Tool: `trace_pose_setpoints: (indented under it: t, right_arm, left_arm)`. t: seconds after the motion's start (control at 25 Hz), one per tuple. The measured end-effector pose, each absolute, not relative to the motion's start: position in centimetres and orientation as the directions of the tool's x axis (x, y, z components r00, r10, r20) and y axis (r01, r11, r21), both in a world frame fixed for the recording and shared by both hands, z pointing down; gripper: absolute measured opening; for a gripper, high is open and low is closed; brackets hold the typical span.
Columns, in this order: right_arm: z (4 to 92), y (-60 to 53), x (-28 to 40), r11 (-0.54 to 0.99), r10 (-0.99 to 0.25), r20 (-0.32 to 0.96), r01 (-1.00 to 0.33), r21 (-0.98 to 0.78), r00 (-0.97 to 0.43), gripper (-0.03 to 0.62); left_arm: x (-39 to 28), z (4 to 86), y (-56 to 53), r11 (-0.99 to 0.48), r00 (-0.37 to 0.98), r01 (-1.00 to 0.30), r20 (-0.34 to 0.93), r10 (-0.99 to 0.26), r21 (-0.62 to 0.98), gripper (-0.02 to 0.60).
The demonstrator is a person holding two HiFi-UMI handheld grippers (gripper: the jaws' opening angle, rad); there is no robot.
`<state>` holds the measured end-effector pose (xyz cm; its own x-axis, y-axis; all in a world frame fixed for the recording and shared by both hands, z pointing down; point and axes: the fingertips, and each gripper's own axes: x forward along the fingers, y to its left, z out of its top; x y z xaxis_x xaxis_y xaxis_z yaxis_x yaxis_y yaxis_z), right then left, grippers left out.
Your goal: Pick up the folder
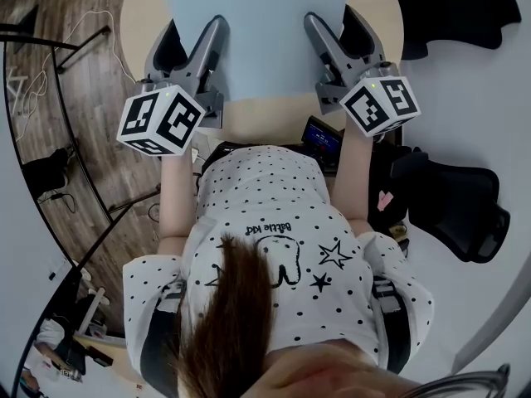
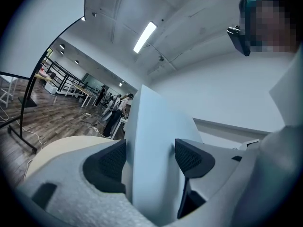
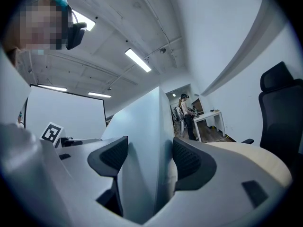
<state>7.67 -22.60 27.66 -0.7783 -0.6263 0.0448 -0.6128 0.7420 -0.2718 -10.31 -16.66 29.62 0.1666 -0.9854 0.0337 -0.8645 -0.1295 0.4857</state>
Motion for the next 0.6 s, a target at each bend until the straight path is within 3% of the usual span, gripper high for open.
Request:
trace_pose_setpoints:
  t: [0.6]
  right_arm:
    - [23.2, -21.7, 7.8, 0.767, -0.622, -0.033, -0.6, -0.229, -0.782, 0.29]
  left_arm:
    - [-10.5, 24.2, -16.0, -0.163, 0.148, -0.883, -0.07, -0.987, 0.441, 0.318]
